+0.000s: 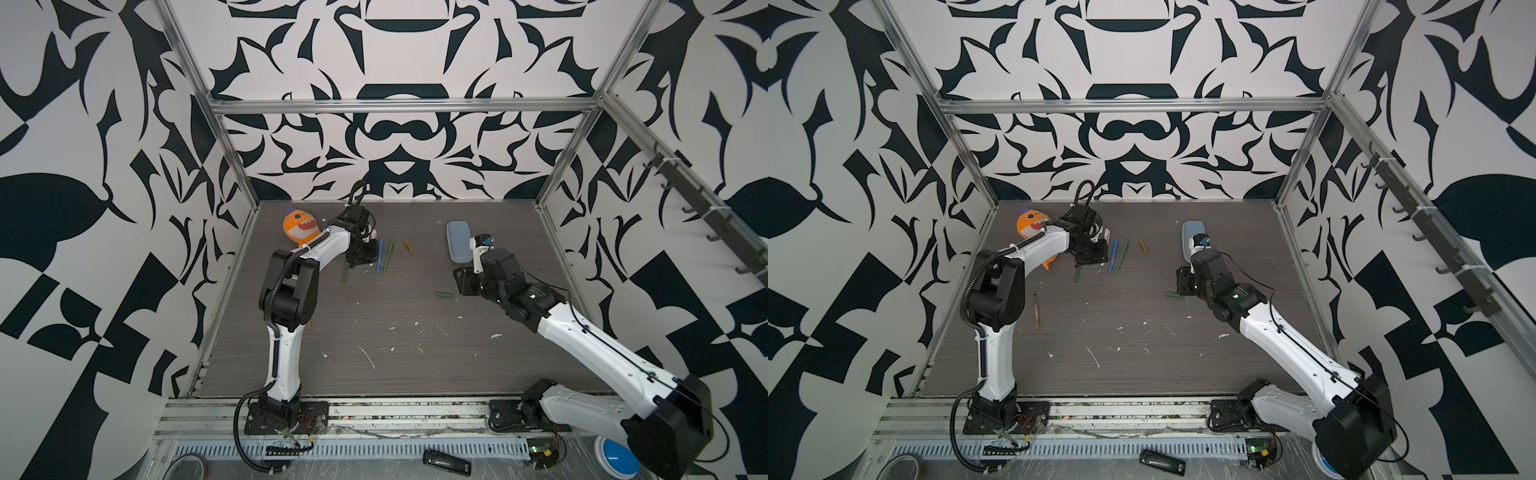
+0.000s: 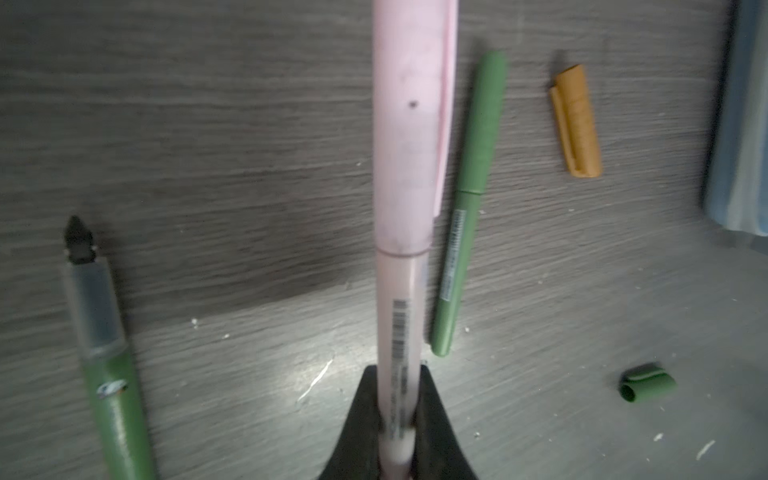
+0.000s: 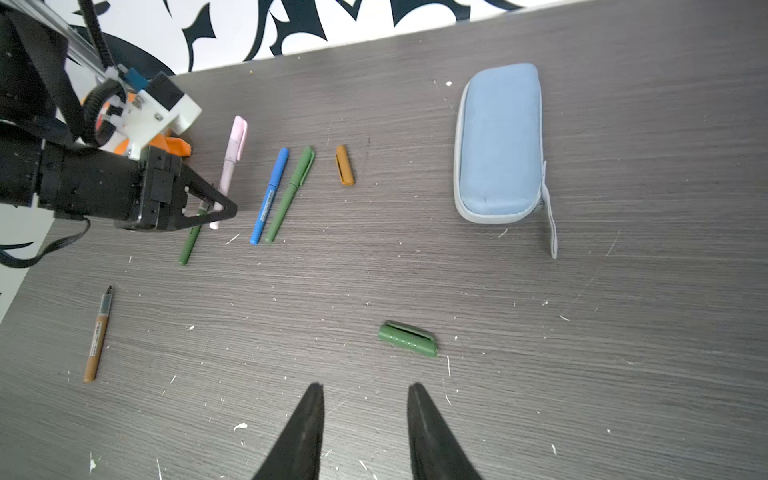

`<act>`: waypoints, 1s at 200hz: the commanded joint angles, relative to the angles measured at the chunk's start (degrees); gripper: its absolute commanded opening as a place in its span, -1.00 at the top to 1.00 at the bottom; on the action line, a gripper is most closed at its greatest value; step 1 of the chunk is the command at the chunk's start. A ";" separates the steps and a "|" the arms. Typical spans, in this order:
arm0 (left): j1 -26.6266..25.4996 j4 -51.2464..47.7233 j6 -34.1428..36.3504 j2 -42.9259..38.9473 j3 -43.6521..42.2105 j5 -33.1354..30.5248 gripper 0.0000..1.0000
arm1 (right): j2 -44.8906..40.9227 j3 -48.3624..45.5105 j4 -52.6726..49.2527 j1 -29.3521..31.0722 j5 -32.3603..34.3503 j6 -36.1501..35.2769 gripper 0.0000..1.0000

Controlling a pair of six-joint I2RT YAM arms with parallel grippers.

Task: Insert the pens into the pen caps
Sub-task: 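Lower the capped pink pen onto the table with the left gripper while right gripper withdraws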

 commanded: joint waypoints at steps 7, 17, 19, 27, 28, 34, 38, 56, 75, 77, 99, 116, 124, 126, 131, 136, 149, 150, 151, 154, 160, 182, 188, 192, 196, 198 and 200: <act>0.51 -4.53 1.37 2.51 2.95 -1.07 1.00 | -0.06 0.33 2.94 -0.28 -5.09 -1.16 0.26; 0.51 -6.05 1.82 4.26 4.38 -0.65 1.00 | -0.50 0.20 2.73 -0.36 -5.39 -1.21 0.26; 0.53 -6.44 2.08 4.73 4.71 -0.58 1.00 | -0.66 0.11 2.72 -0.36 -5.43 -1.26 0.26; 0.51 -7.39 2.56 5.84 5.72 -0.69 1.00 | -1.35 -0.18 2.72 -0.41 -5.79 -1.23 0.26; 0.56 -7.43 2.57 5.98 5.80 -0.69 1.00 | -1.44 -0.24 2.72 -0.47 -5.79 -1.21 0.26; 0.59 -7.56 2.67 6.56 6.10 -0.64 1.00 | -2.07 -0.55 2.66 -0.45 -5.96 -1.26 0.26; 0.56 -7.61 2.90 6.86 6.28 -0.60 1.00 | -2.42 -0.83 2.64 -0.45 -6.13 -1.23 0.26; 0.60 -8.60 3.01 8.51 7.70 -0.82 0.96 | -4.31 -2.18 2.51 -0.47 -6.16 -1.19 0.26; 0.60 -9.21 2.95 9.25 8.51 -0.72 0.93 | -5.85 -3.01 1.56 -0.53 -6.10 -0.92 0.26; 0.60 -9.23 2.94 9.28 8.57 -0.65 0.92 | -6.09 -3.02 1.33 -0.47 -6.07 -0.88 0.26; 0.60 -10.29 3.55 9.79 9.84 -0.34 0.83 | -8.29 -2.45 -1.39 -0.50 -4.33 -2.33 0.26; 0.60 -10.73 3.79 9.90 10.60 -0.41 0.82 | -9.56 -1.63 -2.80 -0.47 -3.58 -3.53 0.25; 0.60 -10.70 3.78 9.91 10.68 -0.60 0.79 | -9.79 -1.00 -3.60 -0.49 -3.51 -3.88 0.25; 0.60 -10.72 3.78 9.95 10.70 -0.71 0.79 | -9.84 -0.86 -3.74 -0.48 -3.51 -3.99 0.25; 0.60 -12.30 3.79 9.99 10.95 -0.79 0.77 | -9.89 -0.50 -4.21 -0.53 -3.51 -4.12 0.25; 0.60 -12.67 3.73 10.08 11.20 -0.87 0.75 | -9.96 -0.23 -4.52 -0.51 -3.51 -4.20 0.25; 0.60 -13.50 3.82 10.26 11.86 -1.21 0.70 | -10.34 0.34 -5.16 -0.53 -3.57 -4.13 0.25; 0.60 -13.57 3.86 10.30 12.03 -1.26 0.70 | -10.38 0.38 -5.17 -0.49 -3.63 -4.11 0.25; 0.60 -13.60 3.84 10.32 12.11 -1.24 0.70 | -10.44 0.39 -5.22 -0.51 -3.66 -4.10 0.25; 0.58 -13.75 3.89 10.39 12.14 -1.30 0.70 | -10.56 0.41 -5.27 -0.53 -3.65 -4.08 0.25; 0.60 -14.08 3.92 10.43 12.57 -1.36 0.68 | -10.90 0.35 -5.39 -0.48 -3.81 -3.98 0.25; 0.56 -14.64 3.91 10.35 13.49 -1.18 0.62 | -12.02 0.62 -6.32 -0.56 -3.95 -3.69 0.25; 0.52 -14.73 3.93 10.22 13.73 -1.07 0.59 | -12.29 0.83 -6.78 -0.55 -3.95 -3.56 0.25; 0.56 -14.77 3.99 10.25 13.81 -0.86 0.57 | -12.45 0.95 -7.07 -0.50 -3.95 -3.52 0.25; 0.56 -14.92 4.10 10.25 14.01 -0.64 0.55 | -12.66 1.00 -7.31 -0.53 -4.02 -3.54 0.25; 0.52 -15.01 4.17 10.30 14.17 -0.61 0.54 | -12.78 1.06 -7.43 -0.47 -3.99 -3.49 0.25; 0.51 -15.12 4.17 10.33 14.30 -0.60 0.54 | -12.90 1.10 -7.53 -0.45 -4.07 -3.46 0.25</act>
